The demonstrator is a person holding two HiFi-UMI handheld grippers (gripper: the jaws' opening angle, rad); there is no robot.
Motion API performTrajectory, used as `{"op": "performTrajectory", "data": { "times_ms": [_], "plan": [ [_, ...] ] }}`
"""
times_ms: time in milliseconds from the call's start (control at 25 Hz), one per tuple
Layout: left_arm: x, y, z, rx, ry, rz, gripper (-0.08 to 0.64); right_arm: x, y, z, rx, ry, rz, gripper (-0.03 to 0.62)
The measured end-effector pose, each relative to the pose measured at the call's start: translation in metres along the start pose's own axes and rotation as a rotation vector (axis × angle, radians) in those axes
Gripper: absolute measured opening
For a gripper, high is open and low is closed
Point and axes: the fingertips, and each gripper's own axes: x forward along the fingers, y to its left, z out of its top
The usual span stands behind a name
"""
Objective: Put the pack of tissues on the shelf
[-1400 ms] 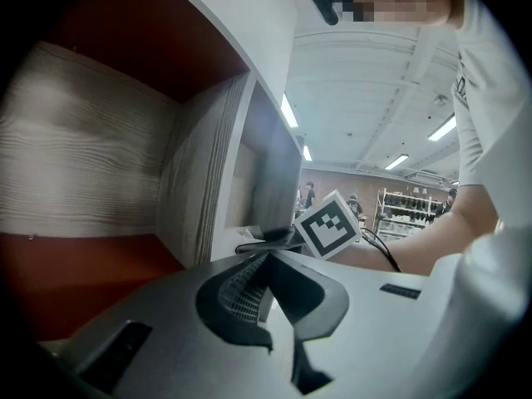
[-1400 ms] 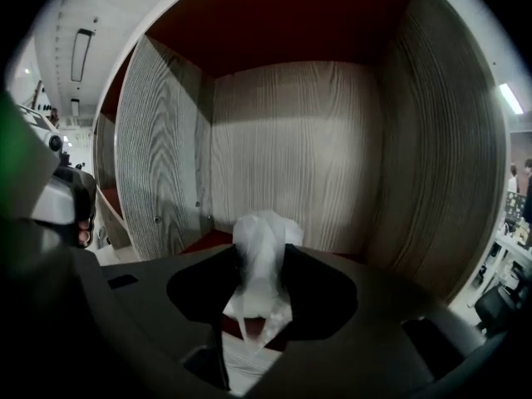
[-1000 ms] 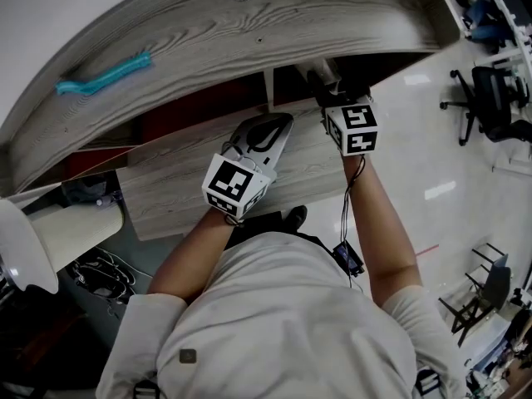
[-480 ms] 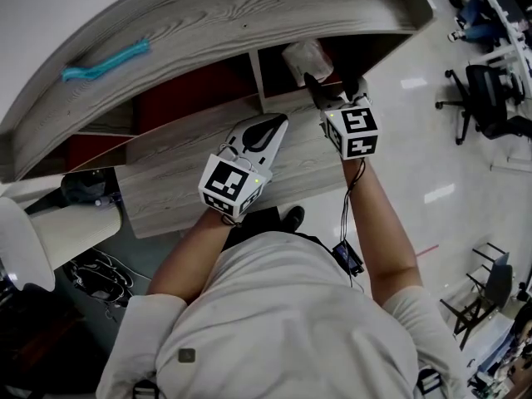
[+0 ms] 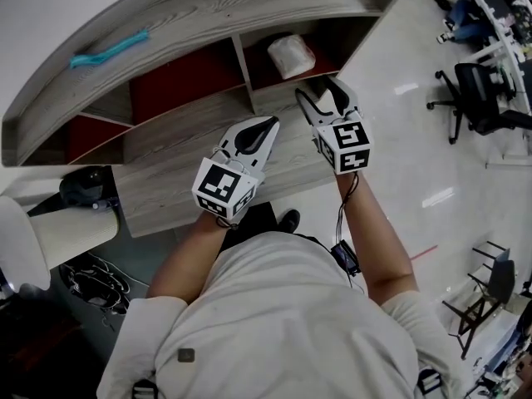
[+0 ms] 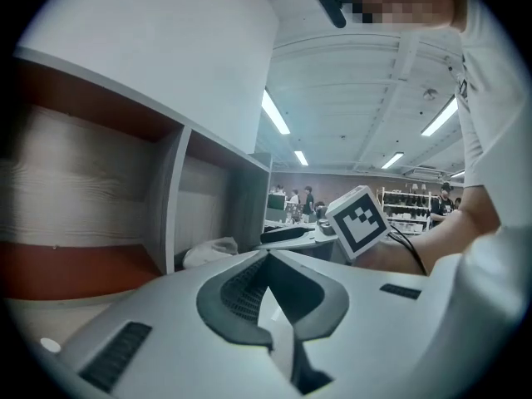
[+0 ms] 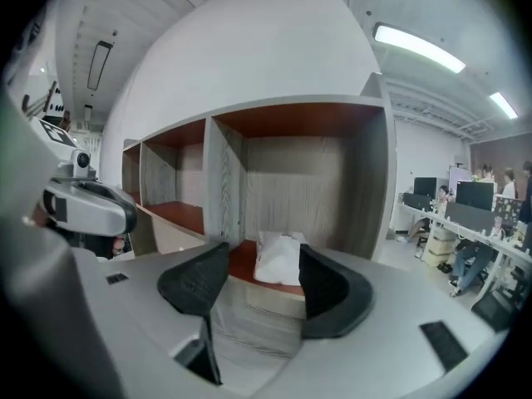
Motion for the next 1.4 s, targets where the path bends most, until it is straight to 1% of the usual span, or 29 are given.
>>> {"op": "performTrajectory", "data": {
  "times_ms": [200,440,720,920,1120,1400],
  "plan": [
    [-0.011,-0.024,0.004,0.007,-0.011,-0.001,0.015,-0.041,0.015,-0.002,-0.002,-0.01,0.017,0.268],
    [-0.025,-0.053,0.017,0.014,-0.046,-0.008,0.015,-0.089,0.034,-0.004,-0.003,-0.032,0.03,0.268],
    [-0.038,-0.089,0.027,0.035,-0.073,-0.015,0.015,-0.145,0.05,-0.003,-0.009,-0.072,0.035,0.249],
    [-0.045,-0.112,0.025,0.04,-0.074,-0.022,0.015,-0.178,0.052,-0.005,0.011,-0.095,0.026,0.217],
    [-0.051,-0.136,0.026,0.048,-0.082,-0.028,0.015,-0.208,0.058,-0.01,0.014,-0.104,0.038,0.185],
    [-0.06,-0.163,0.03,0.055,-0.094,-0.047,0.015,-0.239,0.064,-0.013,0.014,-0.118,0.055,0.116]
  ]
}}
